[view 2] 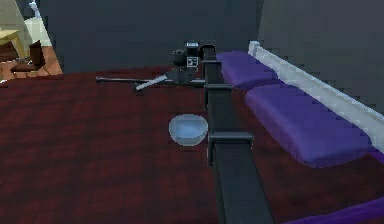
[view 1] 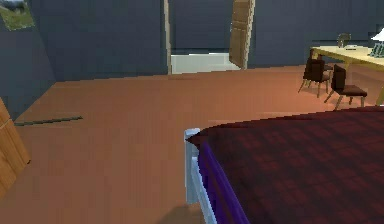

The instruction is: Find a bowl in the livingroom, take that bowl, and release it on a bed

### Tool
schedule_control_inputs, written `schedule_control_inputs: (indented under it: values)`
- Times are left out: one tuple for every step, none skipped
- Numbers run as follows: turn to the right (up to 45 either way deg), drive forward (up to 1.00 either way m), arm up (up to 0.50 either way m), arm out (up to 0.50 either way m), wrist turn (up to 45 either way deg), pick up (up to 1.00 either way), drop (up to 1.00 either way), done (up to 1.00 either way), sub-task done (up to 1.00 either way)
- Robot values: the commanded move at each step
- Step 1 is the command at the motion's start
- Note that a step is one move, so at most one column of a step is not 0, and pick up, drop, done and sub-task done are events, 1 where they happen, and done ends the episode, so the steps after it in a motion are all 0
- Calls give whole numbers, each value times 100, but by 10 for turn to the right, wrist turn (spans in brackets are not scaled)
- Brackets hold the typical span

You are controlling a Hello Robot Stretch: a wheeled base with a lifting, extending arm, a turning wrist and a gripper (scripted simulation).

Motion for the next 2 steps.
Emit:
schedule_control_inputs:
  values:
    - [0, 0, 4, 0, 0, 0, 0, 0, 0]
    - [0, 0, 0, -8, 0, 0, 0, 0, 0]
